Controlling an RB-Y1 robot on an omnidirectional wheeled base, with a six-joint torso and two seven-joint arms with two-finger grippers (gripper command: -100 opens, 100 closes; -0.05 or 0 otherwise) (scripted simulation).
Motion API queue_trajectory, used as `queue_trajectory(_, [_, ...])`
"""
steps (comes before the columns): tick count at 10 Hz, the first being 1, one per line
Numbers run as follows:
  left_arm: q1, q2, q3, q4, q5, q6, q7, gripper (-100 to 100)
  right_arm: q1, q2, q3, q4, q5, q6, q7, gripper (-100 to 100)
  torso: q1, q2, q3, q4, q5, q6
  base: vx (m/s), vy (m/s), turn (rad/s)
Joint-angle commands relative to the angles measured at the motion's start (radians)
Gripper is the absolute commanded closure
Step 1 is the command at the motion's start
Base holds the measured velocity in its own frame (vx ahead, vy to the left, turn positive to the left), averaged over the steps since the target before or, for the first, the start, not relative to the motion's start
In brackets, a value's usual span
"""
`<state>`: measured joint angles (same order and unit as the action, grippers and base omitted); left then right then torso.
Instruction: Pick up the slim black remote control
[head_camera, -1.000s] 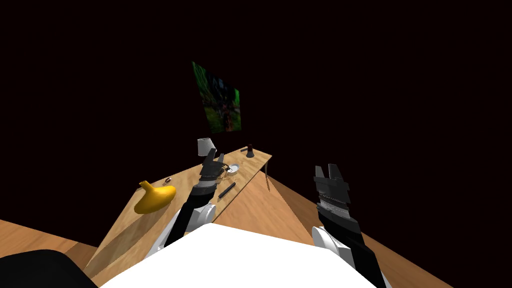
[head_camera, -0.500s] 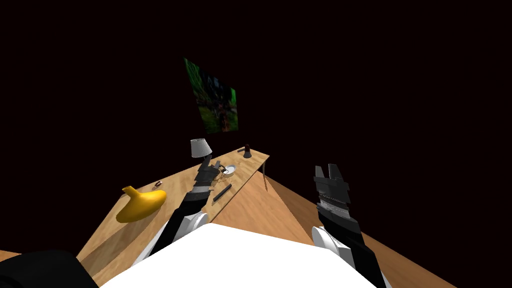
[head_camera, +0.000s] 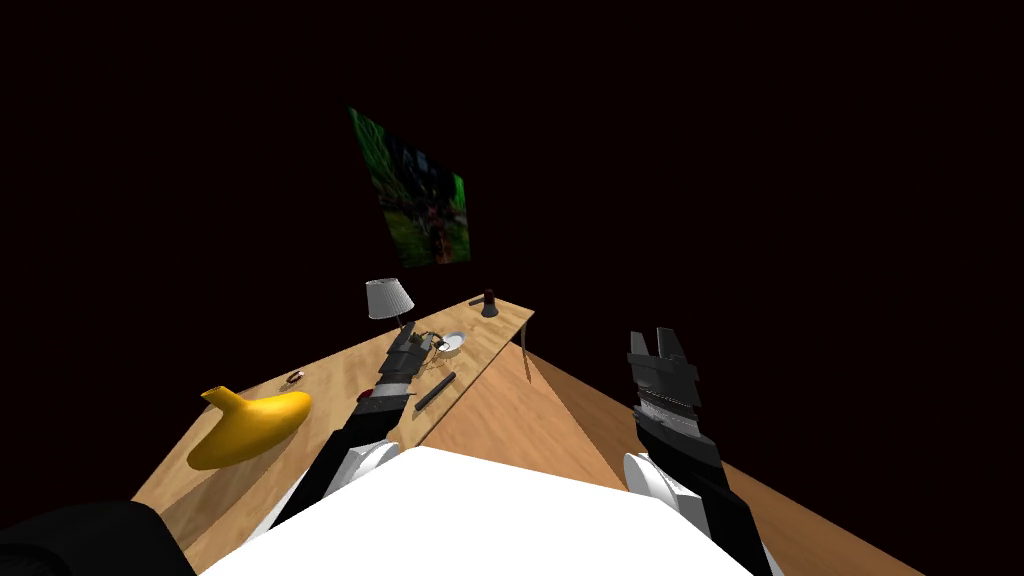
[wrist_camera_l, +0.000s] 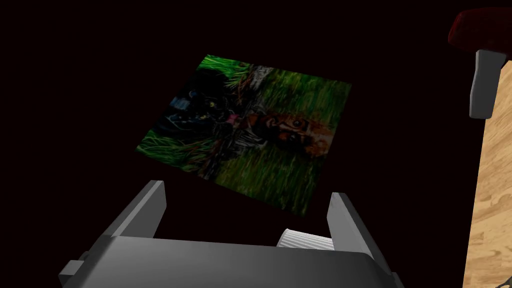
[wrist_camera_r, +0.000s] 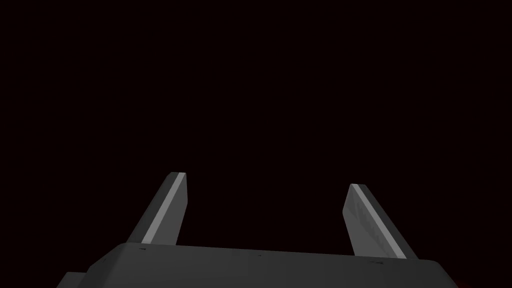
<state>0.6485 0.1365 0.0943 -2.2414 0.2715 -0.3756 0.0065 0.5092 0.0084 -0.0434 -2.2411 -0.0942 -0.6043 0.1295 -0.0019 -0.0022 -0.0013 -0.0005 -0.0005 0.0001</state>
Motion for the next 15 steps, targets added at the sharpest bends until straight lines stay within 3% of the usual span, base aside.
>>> queue_trajectory(1, [0.031, 0.008, 0.016, 0.032, 0.05, 0.037, 0.015, -100, 0.0, 0.0, 0.0, 0.0, 0.0, 0.0, 0.0, 0, 0.0, 0.0, 0.0, 0.0, 0.0, 0.0, 0.045, -0.045, -0.138])
queue_trajectory(8, [0.108, 0.037, 0.054, 0.098, 0.217, 0.118, 0.058, -100, 0.0, 0.0, 0.0, 0.0, 0.0, 0.0, 0.0, 0, 0.001, 0.0, 0.0, 0.0, 0.0, 0.0, 0.04, -0.021, -0.064])
queue_trajectory(13, [0.182, 0.067, 0.087, 0.172, 0.355, 0.215, 0.109, -100, 0.0, 0.0, 0.0, 0.0, 0.0, 0.0, 0.0, 0, 0.001, 0.0, 0.0, 0.0, 0.0, 0.0, 0.048, -0.015, -0.09])
queue_trajectory(14, [0.182, 0.067, 0.087, 0.172, 0.364, 0.215, 0.109, -100, 0.0, 0.0, 0.0, 0.0, 0.0, 0.0, 0.0, 0, 0.001, -0.001, 0.0, 0.0, 0.0, 0.0, 0.043, -0.004, -0.05])
queue_trajectory(15, [0.206, 0.078, 0.097, 0.198, 0.403, 0.25, 0.128, -100, 0.0, 0.0, 0.0, 0.0, 0.0, 0.0, 0.0, 0, 0.001, 0.0, 0.0, 0.0, 0.0, 0.0, 0.048, -0.009, -0.11])
